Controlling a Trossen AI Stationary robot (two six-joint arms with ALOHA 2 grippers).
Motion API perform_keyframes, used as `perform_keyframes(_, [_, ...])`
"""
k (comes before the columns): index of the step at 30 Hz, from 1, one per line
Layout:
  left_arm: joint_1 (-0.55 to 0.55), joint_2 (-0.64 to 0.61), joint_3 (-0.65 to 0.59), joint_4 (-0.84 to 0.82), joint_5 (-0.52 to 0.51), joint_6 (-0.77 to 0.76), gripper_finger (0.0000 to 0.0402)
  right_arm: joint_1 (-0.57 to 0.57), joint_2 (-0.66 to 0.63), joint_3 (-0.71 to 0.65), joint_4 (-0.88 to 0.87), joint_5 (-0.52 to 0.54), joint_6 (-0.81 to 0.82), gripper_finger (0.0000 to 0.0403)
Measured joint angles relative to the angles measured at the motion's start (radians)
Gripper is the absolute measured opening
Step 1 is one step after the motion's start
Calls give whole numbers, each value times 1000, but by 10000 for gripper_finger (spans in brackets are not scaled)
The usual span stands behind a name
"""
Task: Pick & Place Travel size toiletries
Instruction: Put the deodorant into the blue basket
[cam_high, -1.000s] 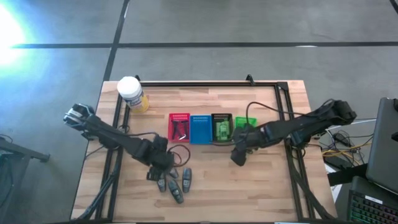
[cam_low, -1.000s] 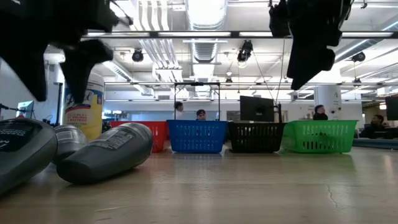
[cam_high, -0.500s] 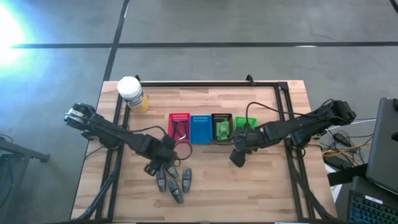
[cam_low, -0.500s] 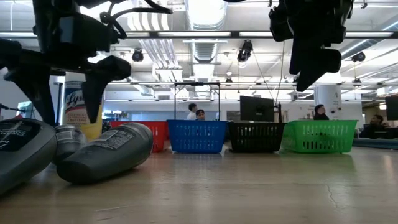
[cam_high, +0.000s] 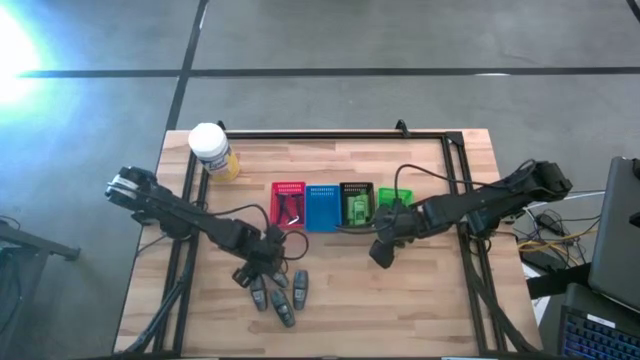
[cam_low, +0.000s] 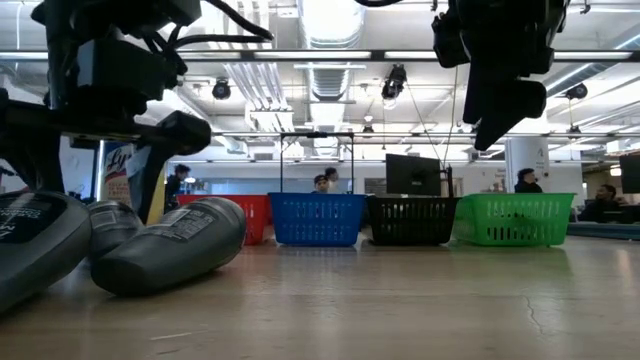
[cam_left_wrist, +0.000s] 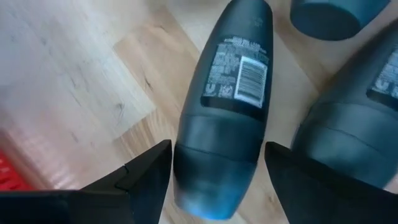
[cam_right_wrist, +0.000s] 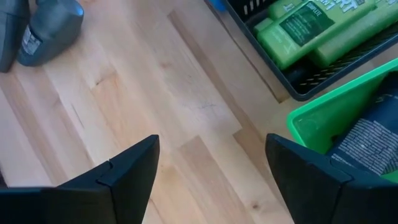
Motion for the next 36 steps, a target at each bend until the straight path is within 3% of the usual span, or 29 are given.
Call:
perform_keyframes(10, [0,0,-53,120,24,-55,257,0,20,0,-3,-1,4,265])
perform_keyframes(19, [1,-7,-52,105,33,-109,204,0,12,17,-2,-3,4,233])
perform_keyframes(22, [3,-21,-21,15,25,-172,204,0,0,27,3,-3,-6,224])
perform_keyframes(28, [11,-100,83,-147,-115,-236,204,-11,-19,33,105,-24,-68,221])
perform_keyframes(32, [56,-157,129,-77,-248,-318,204,-65,-14,34,250,-129,-127,228])
perform_keyframes(36, [146,-162,143,9,-306,-555,204,-129,-12,34,310,-155,-140,235])
